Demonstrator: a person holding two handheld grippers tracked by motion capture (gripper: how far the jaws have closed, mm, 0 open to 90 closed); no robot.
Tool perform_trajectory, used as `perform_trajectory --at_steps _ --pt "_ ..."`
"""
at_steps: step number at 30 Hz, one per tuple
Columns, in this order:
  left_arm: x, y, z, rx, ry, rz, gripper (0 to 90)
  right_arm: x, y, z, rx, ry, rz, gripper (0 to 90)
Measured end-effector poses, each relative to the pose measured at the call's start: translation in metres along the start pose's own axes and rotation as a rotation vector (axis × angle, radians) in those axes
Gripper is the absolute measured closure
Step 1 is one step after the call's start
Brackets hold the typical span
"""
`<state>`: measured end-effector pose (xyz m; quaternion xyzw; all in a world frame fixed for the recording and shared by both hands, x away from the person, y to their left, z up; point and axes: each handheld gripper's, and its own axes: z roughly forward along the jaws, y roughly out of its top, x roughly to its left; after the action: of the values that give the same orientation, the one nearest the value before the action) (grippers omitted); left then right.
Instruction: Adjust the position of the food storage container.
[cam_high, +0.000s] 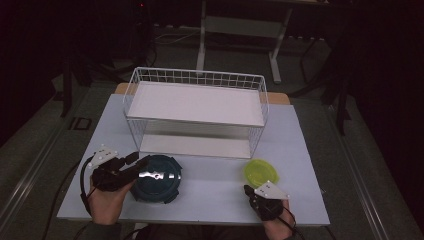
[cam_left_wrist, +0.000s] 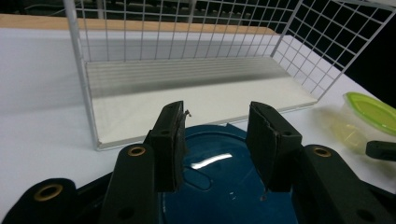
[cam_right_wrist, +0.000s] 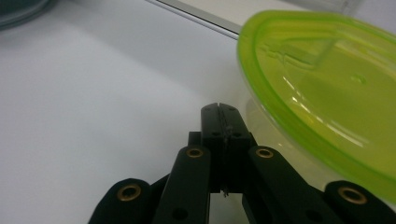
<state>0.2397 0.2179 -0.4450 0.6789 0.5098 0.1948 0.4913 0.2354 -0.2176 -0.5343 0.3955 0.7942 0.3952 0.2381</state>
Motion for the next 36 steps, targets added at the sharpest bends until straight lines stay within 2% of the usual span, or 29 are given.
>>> perform_trajectory --at_steps 4,10,12,14,17,19,23,26,33,36 --pt "0.006 -0.002 -0.001 0.009 0.009 -0.007 57.3 -0.009 -0.001 -0.001 0.001 -0.036 0.027 89.9" --pt "0.015 -0.008 -0.002 0.036 0.021 -0.013 57.5 -0.02 -0.005 0.0 0.023 -0.064 0.07 89.9" --pt "0.019 -0.011 -0.002 0.038 0.028 -0.017 57.8 -0.021 -0.005 0.0 0.029 -0.047 0.076 88.4" --pt "0.024 -0.015 -0.002 0.048 0.036 -0.022 59.2 -0.018 -0.005 -0.002 0.021 -0.009 0.068 82.0" --pt "0.031 -0.022 -0.002 0.065 0.056 -0.023 66.2 -0.012 -0.002 -0.006 -0.002 0.033 0.044 71.9" --pt "0.035 -0.027 -0.001 0.076 0.075 -0.018 72.7 -0.01 0.002 -0.009 -0.028 0.041 0.031 66.7" --pt "0.044 -0.037 0.001 0.107 0.136 -0.014 88.9 -0.009 0.007 -0.015 -0.058 0.043 0.024 62.0" --pt "0.049 -0.043 0.005 0.147 0.156 -0.015 90.0 -0.01 0.008 -0.019 -0.079 0.044 0.028 60.2" --pt "0.051 -0.053 0.013 0.195 0.128 -0.012 90.0 -0.011 0.012 -0.029 -0.126 0.05 0.034 59.1" --pt "0.052 -0.056 0.017 0.215 0.11 -0.007 90.0 -0.01 0.013 -0.031 -0.141 0.052 0.02 57.8"
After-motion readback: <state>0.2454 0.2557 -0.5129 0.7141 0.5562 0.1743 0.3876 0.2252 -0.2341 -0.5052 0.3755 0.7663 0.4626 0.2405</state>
